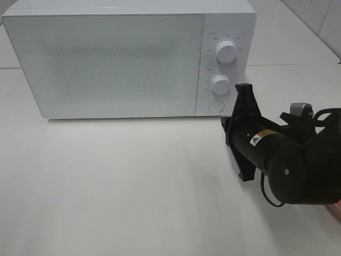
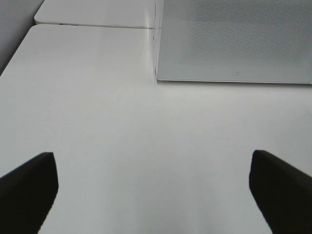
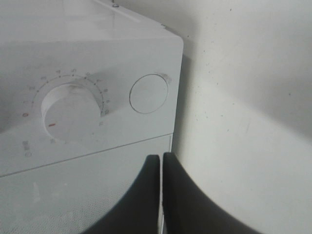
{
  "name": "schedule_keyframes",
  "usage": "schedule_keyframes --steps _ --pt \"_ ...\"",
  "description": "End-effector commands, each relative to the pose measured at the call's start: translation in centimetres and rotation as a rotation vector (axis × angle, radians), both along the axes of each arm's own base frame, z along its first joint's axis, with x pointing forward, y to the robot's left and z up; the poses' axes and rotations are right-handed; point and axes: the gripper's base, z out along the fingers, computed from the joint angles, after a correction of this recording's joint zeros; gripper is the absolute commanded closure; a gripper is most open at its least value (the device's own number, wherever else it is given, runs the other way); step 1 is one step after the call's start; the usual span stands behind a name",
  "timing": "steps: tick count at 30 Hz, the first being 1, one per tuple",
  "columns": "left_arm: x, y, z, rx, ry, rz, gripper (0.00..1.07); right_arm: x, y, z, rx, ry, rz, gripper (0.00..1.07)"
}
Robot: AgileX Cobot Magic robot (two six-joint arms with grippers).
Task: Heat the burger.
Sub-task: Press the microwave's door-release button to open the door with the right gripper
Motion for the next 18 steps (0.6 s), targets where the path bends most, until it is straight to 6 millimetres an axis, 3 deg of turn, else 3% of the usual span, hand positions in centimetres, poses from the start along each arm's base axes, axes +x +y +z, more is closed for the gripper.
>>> schedule_keyframes --steps 1,10,18 --pt "-0.3 -0.1 0.0 -0.004 -0.027 -0.007 0.07 0.9 -0.1 0.2 -0.014 0.003 0.014 1.07" --pt "-0.3 -0.1 0.0 -0.004 -0.027 -0.007 0.07 1.7 -0.9 -0.4 -0.036 0.047 0.01 1.07" --pt "-0.3 -0.1 0.0 -0.004 -0.027 -0.007 0.07 2.7 -0.4 -1.6 -0.047 0.065 0.034 1.07"
